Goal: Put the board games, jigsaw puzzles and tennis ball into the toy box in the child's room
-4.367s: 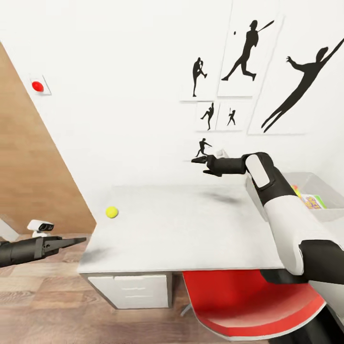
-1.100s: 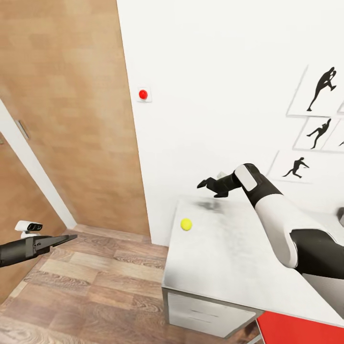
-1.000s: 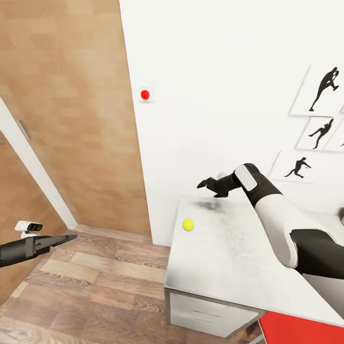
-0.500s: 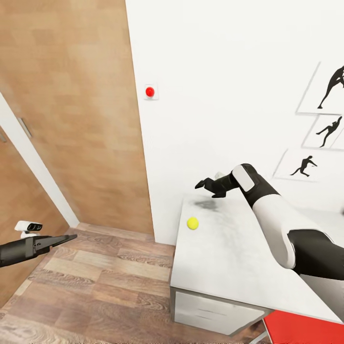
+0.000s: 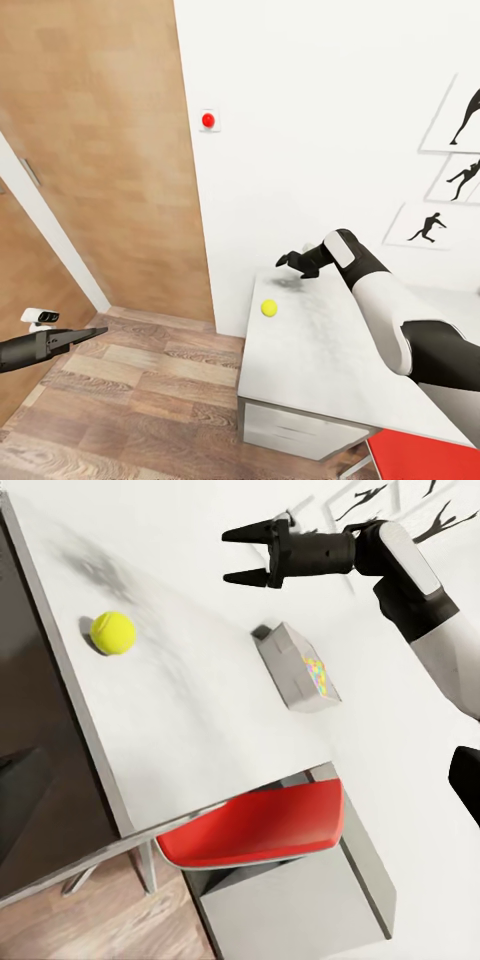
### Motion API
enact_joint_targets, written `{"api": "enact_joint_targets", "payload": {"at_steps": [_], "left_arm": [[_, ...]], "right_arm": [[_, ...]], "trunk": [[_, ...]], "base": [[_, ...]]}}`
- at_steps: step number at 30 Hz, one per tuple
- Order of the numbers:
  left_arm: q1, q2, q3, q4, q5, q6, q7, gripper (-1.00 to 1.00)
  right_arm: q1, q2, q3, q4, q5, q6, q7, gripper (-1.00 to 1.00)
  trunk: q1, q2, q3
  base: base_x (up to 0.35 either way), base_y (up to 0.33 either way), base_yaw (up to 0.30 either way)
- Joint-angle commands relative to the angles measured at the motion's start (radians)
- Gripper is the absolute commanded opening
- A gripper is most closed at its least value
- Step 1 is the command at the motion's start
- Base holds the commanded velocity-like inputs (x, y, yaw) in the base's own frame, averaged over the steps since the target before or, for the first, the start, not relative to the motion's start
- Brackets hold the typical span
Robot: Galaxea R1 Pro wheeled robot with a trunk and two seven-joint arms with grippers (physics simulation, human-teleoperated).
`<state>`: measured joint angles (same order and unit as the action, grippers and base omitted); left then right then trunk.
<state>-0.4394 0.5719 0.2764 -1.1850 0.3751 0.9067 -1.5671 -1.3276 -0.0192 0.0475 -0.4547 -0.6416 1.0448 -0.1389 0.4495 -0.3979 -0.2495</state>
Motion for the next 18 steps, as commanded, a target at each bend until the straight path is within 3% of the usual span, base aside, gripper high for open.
{"api": "enact_joint_targets", "payload": {"at_steps": [1,18], "left_arm": [[-0.001,0.0,0.0,0.0,0.0,0.011,-0.004,1.0],[-0.001,0.001,0.001,0.001,0.0,0.011,-0.004,1.0]], "right_arm": [[-0.001,-0.001,0.005,-0.001,-0.011,0.002,-0.012,1.0],[0.001,-0.001,0.005,-0.001,-0.009,0.002,-0.029,1.0]], "trunk": [[0.001,-0.002,-0.004],[0.001,-0.002,-0.031]], "base": [[0.0,0.0,0.0],[0.0,0.122,0.0]]}}
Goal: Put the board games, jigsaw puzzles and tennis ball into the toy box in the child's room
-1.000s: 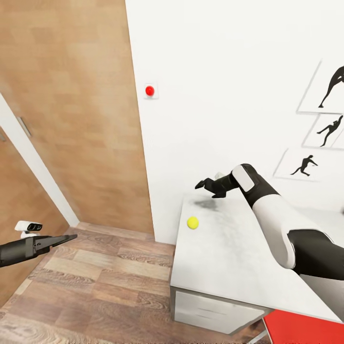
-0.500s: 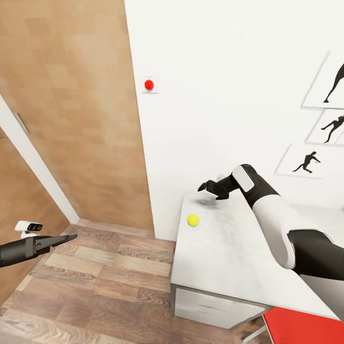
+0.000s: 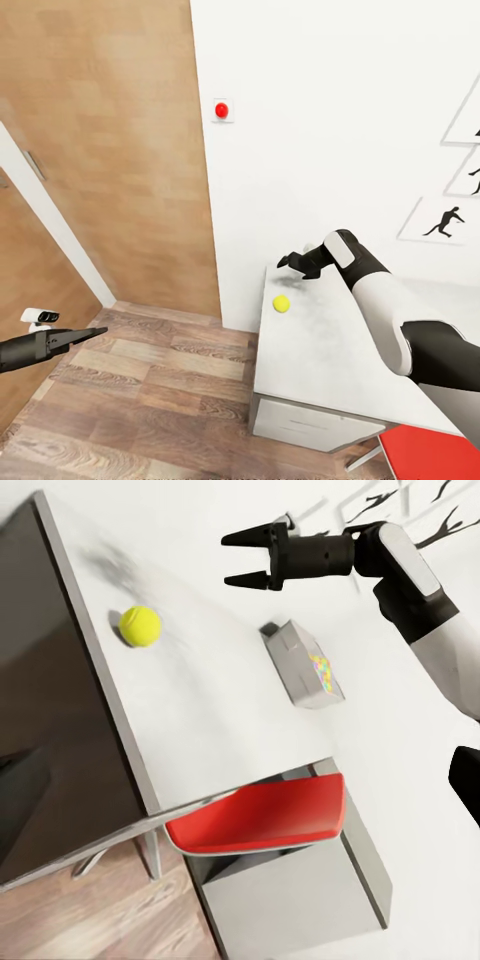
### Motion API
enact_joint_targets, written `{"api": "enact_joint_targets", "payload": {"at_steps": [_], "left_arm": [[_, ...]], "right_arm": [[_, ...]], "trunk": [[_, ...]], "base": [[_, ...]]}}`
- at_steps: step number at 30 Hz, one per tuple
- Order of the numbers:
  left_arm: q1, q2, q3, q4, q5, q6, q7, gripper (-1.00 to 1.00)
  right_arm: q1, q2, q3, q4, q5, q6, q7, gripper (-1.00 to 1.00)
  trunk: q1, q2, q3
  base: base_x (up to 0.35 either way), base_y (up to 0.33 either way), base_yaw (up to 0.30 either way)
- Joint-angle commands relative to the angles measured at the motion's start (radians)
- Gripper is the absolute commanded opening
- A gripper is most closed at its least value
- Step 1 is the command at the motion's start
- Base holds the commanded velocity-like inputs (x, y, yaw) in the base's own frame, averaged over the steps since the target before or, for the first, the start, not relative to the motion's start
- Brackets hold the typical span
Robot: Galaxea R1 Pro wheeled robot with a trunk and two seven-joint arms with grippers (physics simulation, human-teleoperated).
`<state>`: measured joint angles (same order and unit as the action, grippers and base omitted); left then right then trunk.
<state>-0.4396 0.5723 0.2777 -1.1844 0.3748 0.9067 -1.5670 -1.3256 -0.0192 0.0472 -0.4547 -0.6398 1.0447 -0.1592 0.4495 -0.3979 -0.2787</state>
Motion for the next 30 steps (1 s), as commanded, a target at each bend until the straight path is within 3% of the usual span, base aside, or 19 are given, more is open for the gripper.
{"api": "enact_joint_targets", "payload": {"at_steps": [1,22,30], "left_arm": [[-0.001,0.0,0.0,0.0,0.0,0.011,-0.004,1.0],[-0.001,0.001,0.0,0.0,0.0,0.011,-0.004,1.0],[-0.001,0.0,-0.001,0.0,0.0,0.011,-0.004,1.0]], "right_arm": [[0.0,-0.001,0.005,-0.001,-0.011,0.002,-0.009,1.0],[0.0,-0.001,0.006,-0.001,-0.009,0.0,-0.013,1.0],[0.0,-0.001,0.006,-0.001,-0.008,0.002,-0.09,1.0]], "trunk": [[0.001,-0.002,-0.004],[0.001,-0.002,-0.038],[0.001,-0.002,-0.051]], "base": [[0.0,0.179,0.0],[0.026,0.06,0.0],[0.111,0.055,0.0]]}}
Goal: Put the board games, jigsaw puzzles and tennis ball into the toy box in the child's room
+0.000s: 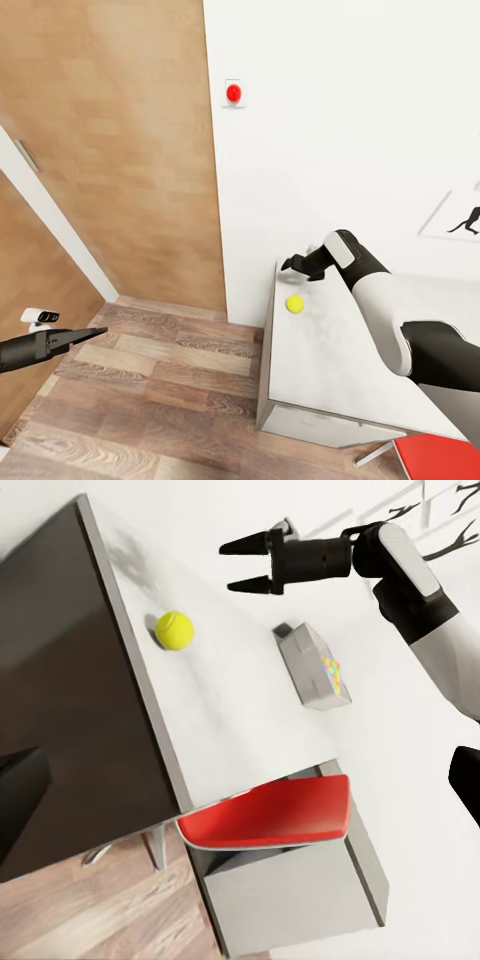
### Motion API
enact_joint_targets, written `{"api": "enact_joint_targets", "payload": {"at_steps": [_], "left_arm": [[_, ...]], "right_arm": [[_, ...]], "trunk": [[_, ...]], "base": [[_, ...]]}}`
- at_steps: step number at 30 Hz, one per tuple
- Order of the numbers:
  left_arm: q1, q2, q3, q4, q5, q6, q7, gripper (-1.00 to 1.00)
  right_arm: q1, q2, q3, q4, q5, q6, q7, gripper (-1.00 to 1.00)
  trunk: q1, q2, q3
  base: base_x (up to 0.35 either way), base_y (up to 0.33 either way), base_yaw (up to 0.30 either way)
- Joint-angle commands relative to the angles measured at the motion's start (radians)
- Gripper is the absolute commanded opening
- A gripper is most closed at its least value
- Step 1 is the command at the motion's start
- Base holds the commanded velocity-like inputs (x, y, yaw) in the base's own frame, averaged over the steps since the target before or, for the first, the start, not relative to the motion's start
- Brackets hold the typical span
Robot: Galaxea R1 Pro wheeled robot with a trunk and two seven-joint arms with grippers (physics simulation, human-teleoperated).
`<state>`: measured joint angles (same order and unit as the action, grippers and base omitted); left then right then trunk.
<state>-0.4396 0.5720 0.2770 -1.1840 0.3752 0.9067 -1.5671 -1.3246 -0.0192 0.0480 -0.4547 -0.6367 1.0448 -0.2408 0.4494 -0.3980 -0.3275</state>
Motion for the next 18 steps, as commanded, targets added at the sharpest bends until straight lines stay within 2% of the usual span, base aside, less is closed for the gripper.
{"api": "enact_joint_targets", "payload": {"at_steps": [1,5,18], "left_arm": [[-0.001,0.0,0.0,0.0,0.0,0.011,-0.004,1.0],[-0.001,0.0,0.0,0.0,-0.001,0.011,-0.004,1.0],[-0.001,0.0,-0.001,0.0,-0.001,0.011,-0.004,1.0]], "right_arm": [[-0.001,-0.001,0.005,-0.001,-0.011,0.002,-0.017,1.0],[-0.001,-0.001,0.004,-0.001,-0.012,0.002,-0.047,1.0],[-0.001,-0.002,0.007,-0.001,-0.011,0.002,-0.06,1.0]], "trunk": [[0.001,-0.002,-0.003],[0.001,-0.002,-0.01],[0.001,-0.002,-0.031]], "base": [[0.028,0.012,0.0],[0.013,0.006,0.0],[0.001,0.001,0.0]]}}
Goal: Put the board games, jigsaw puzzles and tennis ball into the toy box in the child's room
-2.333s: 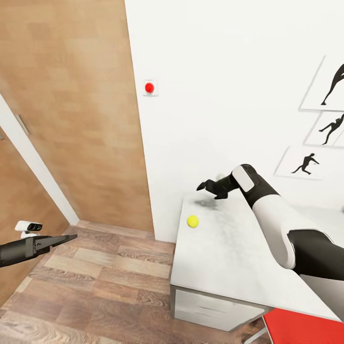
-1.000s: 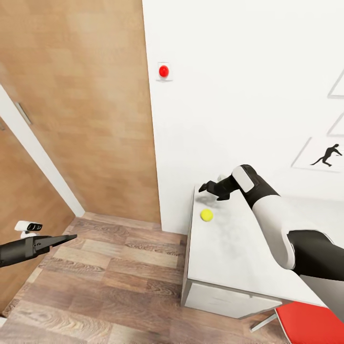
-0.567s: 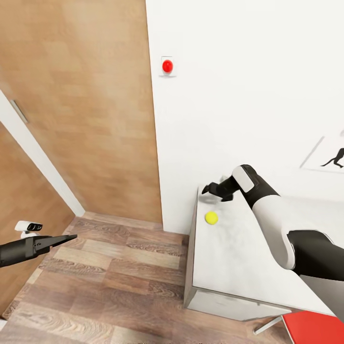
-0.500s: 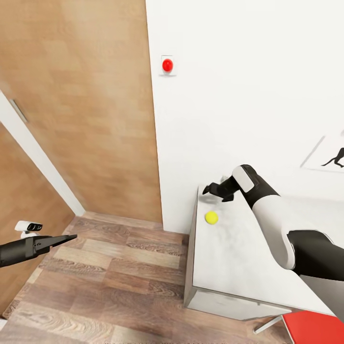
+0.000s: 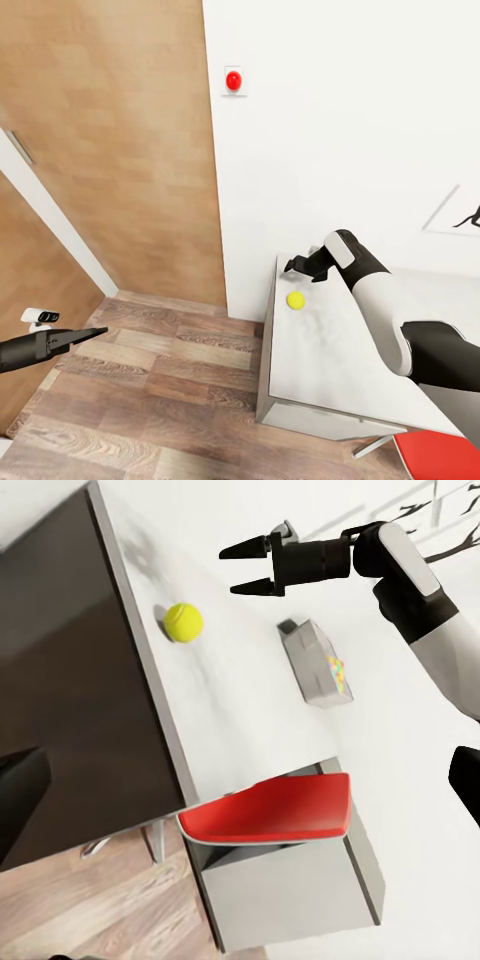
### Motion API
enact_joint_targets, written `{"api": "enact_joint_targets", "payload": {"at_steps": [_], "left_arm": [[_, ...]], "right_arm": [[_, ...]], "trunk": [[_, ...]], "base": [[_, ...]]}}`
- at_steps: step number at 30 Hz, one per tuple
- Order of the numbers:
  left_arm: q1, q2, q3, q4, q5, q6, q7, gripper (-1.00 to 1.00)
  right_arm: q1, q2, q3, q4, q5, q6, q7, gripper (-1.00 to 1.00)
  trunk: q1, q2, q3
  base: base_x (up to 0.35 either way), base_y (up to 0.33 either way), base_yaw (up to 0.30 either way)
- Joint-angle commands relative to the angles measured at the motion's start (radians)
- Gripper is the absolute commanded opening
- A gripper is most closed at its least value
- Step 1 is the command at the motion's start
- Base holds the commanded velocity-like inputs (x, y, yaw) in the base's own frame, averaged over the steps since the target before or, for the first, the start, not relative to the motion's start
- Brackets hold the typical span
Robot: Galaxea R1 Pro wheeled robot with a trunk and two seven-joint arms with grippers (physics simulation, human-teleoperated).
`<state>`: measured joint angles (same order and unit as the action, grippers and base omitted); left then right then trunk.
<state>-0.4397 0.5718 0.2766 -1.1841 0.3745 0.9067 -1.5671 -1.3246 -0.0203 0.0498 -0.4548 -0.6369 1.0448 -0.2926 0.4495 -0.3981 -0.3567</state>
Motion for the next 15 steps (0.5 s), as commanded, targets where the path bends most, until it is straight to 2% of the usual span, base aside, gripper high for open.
{"api": "enact_joint_targets", "payload": {"at_steps": [1,15], "left_arm": [[-0.001,0.0,0.0,0.0,0.0,0.011,-0.004,1.0],[-0.001,0.0,0.0,-0.001,0.0,0.011,-0.004,1.0]], "right_arm": [[-0.001,-0.001,0.005,-0.001,-0.01,0.002,-0.008,1.0],[-0.001,0.0,0.004,-0.001,-0.01,0.002,-0.008,1.0]], "trunk": [[0.0,-0.002,-0.003],[0.0,-0.002,-0.026]], "base": [[0.0,0.0,0.0],[0.0,0.0,0.0]]}}
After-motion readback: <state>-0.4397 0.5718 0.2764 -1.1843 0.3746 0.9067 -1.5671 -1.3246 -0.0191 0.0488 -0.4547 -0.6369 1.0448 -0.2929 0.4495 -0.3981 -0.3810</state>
